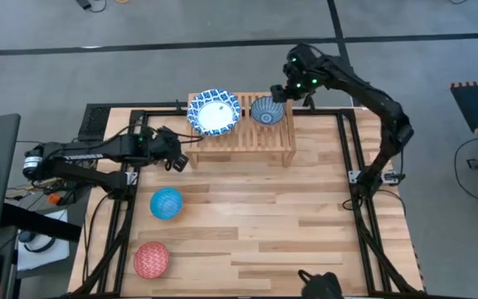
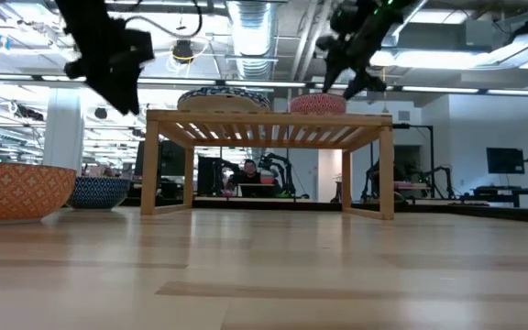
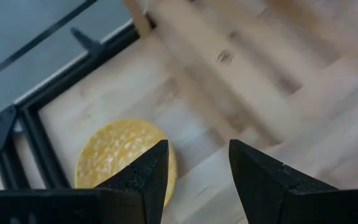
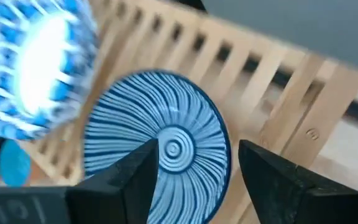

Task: Place and stack bowls onto a shelf
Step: Stack the blue yellow patterned bowl on top of the red blue patterned bowl on the shelf

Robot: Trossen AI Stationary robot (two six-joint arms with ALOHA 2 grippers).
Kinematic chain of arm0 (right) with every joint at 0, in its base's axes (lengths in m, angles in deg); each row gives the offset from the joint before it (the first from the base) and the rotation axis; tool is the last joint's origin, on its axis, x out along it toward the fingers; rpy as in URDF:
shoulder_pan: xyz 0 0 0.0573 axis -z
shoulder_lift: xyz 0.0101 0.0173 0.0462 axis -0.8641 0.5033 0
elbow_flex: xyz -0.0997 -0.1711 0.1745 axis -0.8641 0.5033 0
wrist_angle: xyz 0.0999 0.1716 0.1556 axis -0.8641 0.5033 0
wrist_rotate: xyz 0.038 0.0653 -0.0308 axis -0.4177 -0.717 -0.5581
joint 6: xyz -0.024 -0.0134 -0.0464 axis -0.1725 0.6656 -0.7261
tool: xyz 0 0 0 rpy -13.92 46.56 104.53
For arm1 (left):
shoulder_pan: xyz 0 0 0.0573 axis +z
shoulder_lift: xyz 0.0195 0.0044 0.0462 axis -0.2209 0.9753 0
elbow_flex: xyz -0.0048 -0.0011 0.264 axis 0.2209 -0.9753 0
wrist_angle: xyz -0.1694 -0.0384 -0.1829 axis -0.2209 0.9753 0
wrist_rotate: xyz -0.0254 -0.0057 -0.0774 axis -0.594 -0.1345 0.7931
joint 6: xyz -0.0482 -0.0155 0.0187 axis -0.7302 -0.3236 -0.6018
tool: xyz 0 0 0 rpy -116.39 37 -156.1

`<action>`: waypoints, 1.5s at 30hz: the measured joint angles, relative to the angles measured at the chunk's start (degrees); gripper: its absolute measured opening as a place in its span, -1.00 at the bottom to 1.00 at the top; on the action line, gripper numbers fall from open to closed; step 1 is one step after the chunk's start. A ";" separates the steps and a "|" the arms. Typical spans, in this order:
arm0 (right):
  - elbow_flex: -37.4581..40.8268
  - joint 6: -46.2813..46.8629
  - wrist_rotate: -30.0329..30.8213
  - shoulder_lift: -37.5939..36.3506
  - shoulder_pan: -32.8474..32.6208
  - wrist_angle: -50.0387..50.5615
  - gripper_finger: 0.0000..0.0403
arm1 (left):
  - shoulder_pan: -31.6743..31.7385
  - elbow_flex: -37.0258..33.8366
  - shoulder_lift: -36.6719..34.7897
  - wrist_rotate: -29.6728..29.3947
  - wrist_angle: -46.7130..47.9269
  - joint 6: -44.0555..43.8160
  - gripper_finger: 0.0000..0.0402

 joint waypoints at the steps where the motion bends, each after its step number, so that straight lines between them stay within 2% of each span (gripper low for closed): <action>1: 0.00 0.02 0.28 -1.13 0.00 -0.69 0.24 | 0.72 -1.15 0.17 -0.14 -0.06 -0.19 -0.23; 5: -0.02 -0.10 0.41 -5.67 0.00 -1.34 0.24 | 4.56 -4.42 0.21 3.71 0.32 1.11 -0.23; 11: -0.02 -1.36 0.66 -10.81 -0.01 -0.74 0.24 | 8.25 -7.39 0.09 15.07 0.59 13.07 -0.23; 16: -0.02 -1.55 1.59 -12.99 -0.78 -0.22 0.24 | 10.18 -10.80 1.12 13.06 -0.30 18.01 -0.23; 21: -0.02 -1.95 2.32 -13.48 -2.05 0.95 0.24 | 12.76 -12.60 2.46 15.49 -2.95 18.20 -0.23; 27: 0.00 -2.09 2.34 -13.29 -3.19 1.30 0.24 | 14.57 -13.15 2.79 13.49 -4.42 17.25 -0.23; 31: 0.00 -2.16 2.36 -13.20 -4.34 1.36 0.24 | 15.01 -13.48 2.80 14.16 -4.40 16.77 -0.23; 40: 0.00 -2.14 2.37 -13.20 -6.44 1.97 0.24 | 14.53 -13.27 2.40 15.15 -3.92 -5.39 -0.23; 45: 0.00 -2.14 2.37 -13.20 -6.71 1.96 0.23 | 14.55 -9.69 1.50 14.74 -0.57 -9.16 -0.23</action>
